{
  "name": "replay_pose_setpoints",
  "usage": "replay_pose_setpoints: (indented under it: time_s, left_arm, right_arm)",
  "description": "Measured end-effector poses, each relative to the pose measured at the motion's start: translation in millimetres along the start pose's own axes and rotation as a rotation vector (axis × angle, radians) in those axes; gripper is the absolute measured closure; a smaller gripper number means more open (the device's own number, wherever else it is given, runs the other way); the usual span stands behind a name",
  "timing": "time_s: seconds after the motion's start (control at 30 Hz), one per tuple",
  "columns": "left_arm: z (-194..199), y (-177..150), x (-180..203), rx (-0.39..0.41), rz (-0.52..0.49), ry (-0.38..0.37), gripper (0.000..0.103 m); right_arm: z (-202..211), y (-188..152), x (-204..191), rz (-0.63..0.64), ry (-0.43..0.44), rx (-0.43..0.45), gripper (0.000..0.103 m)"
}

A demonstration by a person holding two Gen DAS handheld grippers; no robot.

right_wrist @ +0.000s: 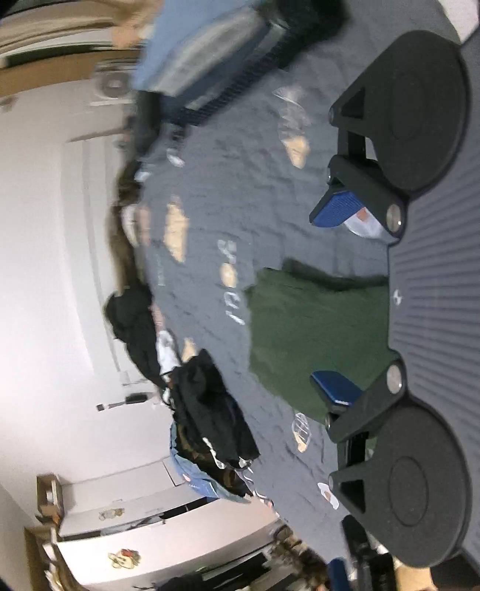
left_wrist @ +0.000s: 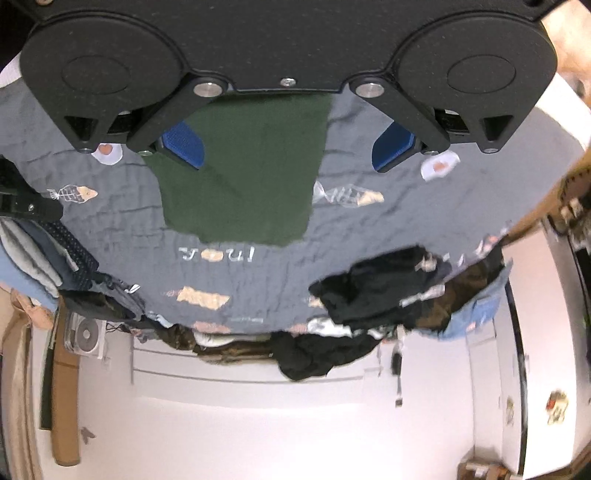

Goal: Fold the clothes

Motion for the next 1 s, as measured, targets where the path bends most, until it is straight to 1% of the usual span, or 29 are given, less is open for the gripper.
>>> replay_pose_setpoints:
  time_s: [0.07, 0.13, 0.23, 0.4, 0.5, 0.6, 0.67, 0.73, 1.0]
  left_arm:
    - [10, 9, -1, 0.015, -0.019, 0.004, 0.003]
    - [18, 15, 1, 0.025, -0.040, 0.001, 0.002]
    - [23, 18, 1, 0.017, -0.055, -0.013, 0.001]
    - [30, 21, 0, 0.001, -0.075, -0.041, 0.000]
    - [34, 22, -1, -0.009, -0.087, -0.058, 0.000]
    - [28, 22, -1, -0.023, -0.102, -0.070, 0.000]
    - [23, 20, -3, -0.029, -0.070, -0.076, 0.000]
    - [19, 16, -4, -0.041, -0.049, -0.106, 0.000]
    - [-9, -1, -2, -0.116, -0.062, -0.121, 0.000]
  right_arm:
    - [14, 5, -8, 0.059, -0.019, 0.038, 0.018]
    - [25, 10, -12, 0.094, -0.035, 0.047, 0.018]
    - [37, 17, -16, 0.104, -0.058, 0.041, 0.019]
    - [46, 21, -28, 0.083, -0.054, 0.026, 0.018]
    - [46, 17, -38, 0.074, -0.054, 0.014, 0.018]
    - [40, 14, -47, 0.093, -0.076, 0.002, 0.018]
    - [37, 13, -53, 0.105, -0.082, -0.007, 0.018]
    - [34, 12, -57, 0.104, -0.089, -0.017, 0.018]
    - [9, -5, -50, 0.051, -0.120, -0.113, 0.018]
Point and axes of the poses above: each gripper's, at about its wrist camera, not at the fingertips, and z roughly against the way its jaws point, x to its right, y to its top, the point moved 7 cm from there along -z, roughly the way its jaws point, and after that the axes turned 14 degrees about -z, right-handed, at the moved point
